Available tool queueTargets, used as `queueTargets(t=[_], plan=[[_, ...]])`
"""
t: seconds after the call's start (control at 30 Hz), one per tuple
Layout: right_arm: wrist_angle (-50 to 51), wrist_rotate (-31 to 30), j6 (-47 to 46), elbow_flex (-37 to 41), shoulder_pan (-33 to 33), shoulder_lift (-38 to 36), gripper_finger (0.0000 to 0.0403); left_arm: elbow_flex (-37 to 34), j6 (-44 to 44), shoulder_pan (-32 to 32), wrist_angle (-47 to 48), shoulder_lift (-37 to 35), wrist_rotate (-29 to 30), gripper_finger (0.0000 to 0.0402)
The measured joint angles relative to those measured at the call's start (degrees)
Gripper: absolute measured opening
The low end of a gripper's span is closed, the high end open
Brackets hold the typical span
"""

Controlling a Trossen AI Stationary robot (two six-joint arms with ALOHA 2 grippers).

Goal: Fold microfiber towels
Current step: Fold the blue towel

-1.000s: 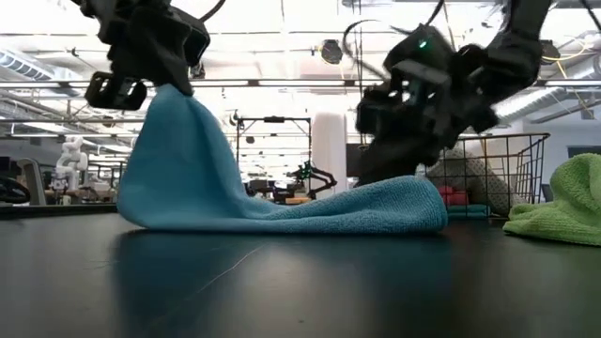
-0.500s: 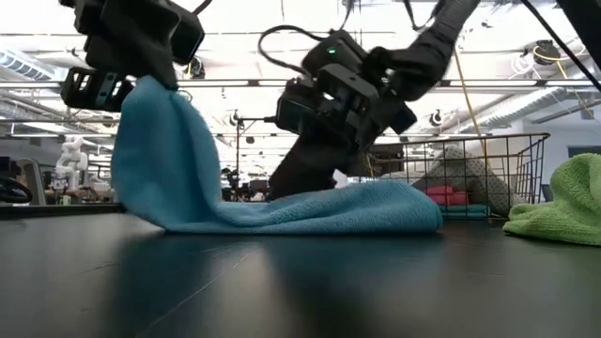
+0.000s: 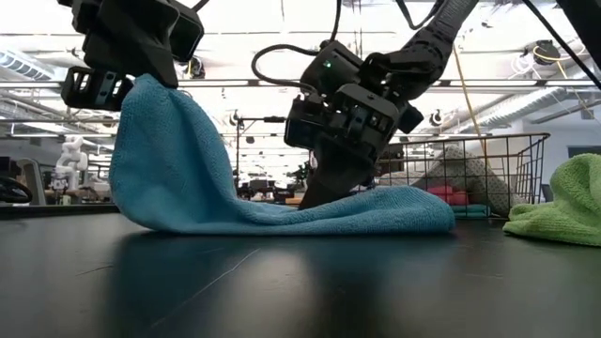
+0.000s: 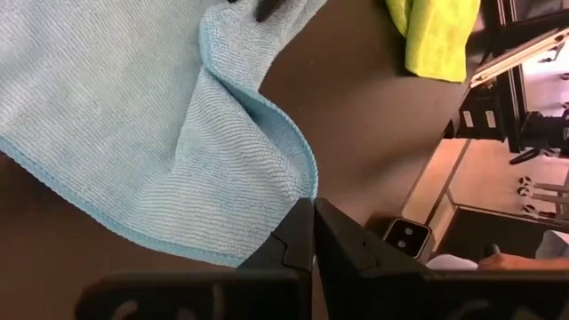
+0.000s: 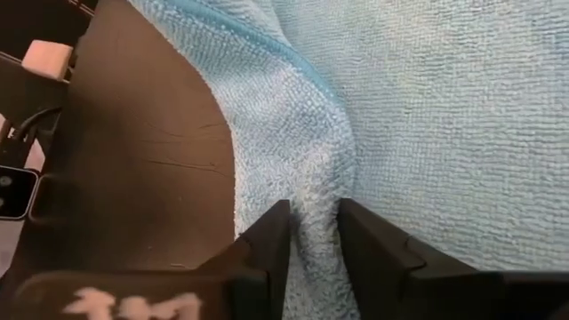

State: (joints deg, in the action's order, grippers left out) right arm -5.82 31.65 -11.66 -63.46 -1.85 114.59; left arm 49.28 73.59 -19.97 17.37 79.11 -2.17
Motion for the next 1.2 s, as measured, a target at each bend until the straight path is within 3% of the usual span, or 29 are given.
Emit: queueTargets(t=[0.23,0.4,0.77,1.0,1.2], plan=[[0.5,1.4,-3.3,0.1,0.0,-1.4,0.0009,0.0,-1.6,0.0,-1.0,0.0,1.3,0.0006],[0.9,1.0,-4.0,0.1,0.1,-7.7,0.0007,0.0,-3.6,0.4,-0.9,0.0,2.7,0.0004],[22.0,-14.8,2.4,1.3,0.9,-18.5,0.0002,0.0,-10.9,7.5,2.2,0.0,12.3,0.0006],[22.8,-23.8,3.9,3.7,0.7,-21.1,0.0001,0.0,-15.3,14.7,9.8,0.0,12.8,0.0006],[22.5,-33.5,8.8,4.0,0.7,-21.4,0.0001,0.0,-20.9,19.6,9.6,0.0,11.5,0.0003]])
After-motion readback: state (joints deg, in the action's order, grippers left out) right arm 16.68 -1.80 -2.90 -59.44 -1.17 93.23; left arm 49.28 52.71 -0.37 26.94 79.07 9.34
